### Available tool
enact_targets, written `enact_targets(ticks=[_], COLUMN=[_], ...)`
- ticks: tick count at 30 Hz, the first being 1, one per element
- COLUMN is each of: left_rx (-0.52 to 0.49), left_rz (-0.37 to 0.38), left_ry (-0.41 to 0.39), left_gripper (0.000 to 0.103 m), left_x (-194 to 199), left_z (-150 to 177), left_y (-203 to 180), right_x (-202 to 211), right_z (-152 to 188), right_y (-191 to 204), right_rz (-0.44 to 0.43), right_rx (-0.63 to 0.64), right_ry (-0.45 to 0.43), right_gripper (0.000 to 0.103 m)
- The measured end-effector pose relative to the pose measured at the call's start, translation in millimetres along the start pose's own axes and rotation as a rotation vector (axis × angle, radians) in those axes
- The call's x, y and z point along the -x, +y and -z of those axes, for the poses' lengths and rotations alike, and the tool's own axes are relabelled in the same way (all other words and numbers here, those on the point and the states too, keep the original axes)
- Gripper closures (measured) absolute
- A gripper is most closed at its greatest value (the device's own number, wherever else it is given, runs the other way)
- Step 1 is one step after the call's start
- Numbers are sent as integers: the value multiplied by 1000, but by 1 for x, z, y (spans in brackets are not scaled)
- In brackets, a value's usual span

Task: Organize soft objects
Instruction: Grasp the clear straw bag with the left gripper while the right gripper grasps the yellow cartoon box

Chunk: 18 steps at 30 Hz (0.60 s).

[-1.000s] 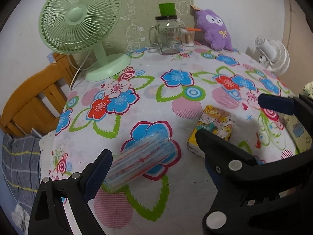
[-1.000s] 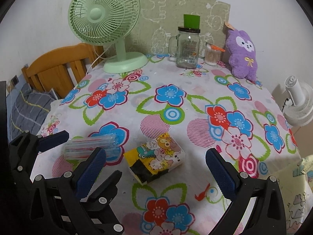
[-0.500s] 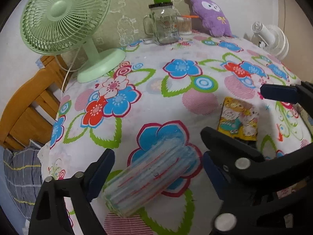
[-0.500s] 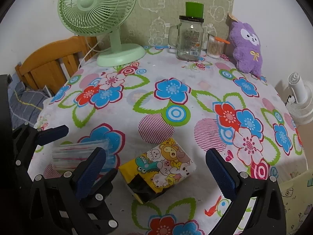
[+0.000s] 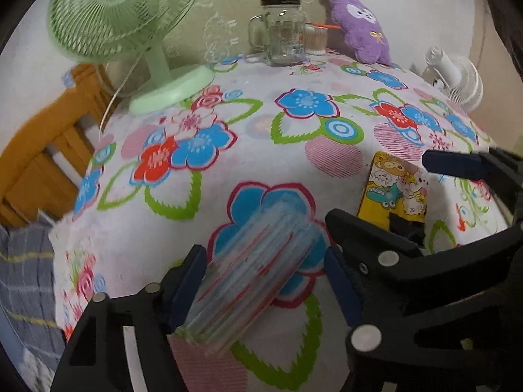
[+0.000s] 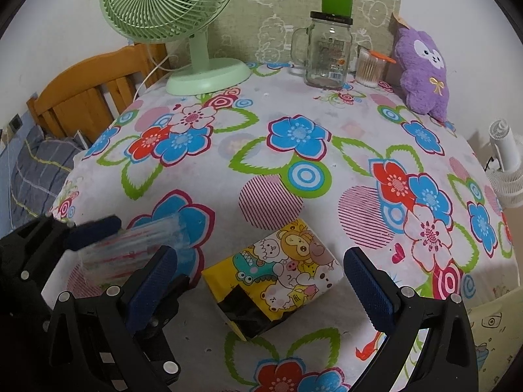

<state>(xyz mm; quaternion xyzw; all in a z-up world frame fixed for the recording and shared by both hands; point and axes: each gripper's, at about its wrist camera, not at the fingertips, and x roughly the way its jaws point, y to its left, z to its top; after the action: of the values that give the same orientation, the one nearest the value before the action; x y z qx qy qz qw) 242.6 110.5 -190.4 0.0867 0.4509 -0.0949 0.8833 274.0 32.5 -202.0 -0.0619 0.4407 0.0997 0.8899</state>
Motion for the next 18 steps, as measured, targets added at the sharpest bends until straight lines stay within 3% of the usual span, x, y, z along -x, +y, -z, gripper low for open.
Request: enact_targets(ticks=[4,5,13,18], left_rx=[-44,-56,-26,-16], left_rz=[-18,-29,-50,-68], left_ry=[-17,-22,-15,-17], left_gripper=[58,61,68,69], left_x=[7,8,8,8], left_z=[6,6,6,7], left_y=[-12,-15,-16,-19], right_x=[-2,-3,-4,-5], right_z=[2,2,4,6], right_y=[2,2,1,-2], right_rz=[1,6,12,48], right_rx=[11,17,5,10], right_ry=[12,15,10,15], right_gripper=[0,0,1,15])
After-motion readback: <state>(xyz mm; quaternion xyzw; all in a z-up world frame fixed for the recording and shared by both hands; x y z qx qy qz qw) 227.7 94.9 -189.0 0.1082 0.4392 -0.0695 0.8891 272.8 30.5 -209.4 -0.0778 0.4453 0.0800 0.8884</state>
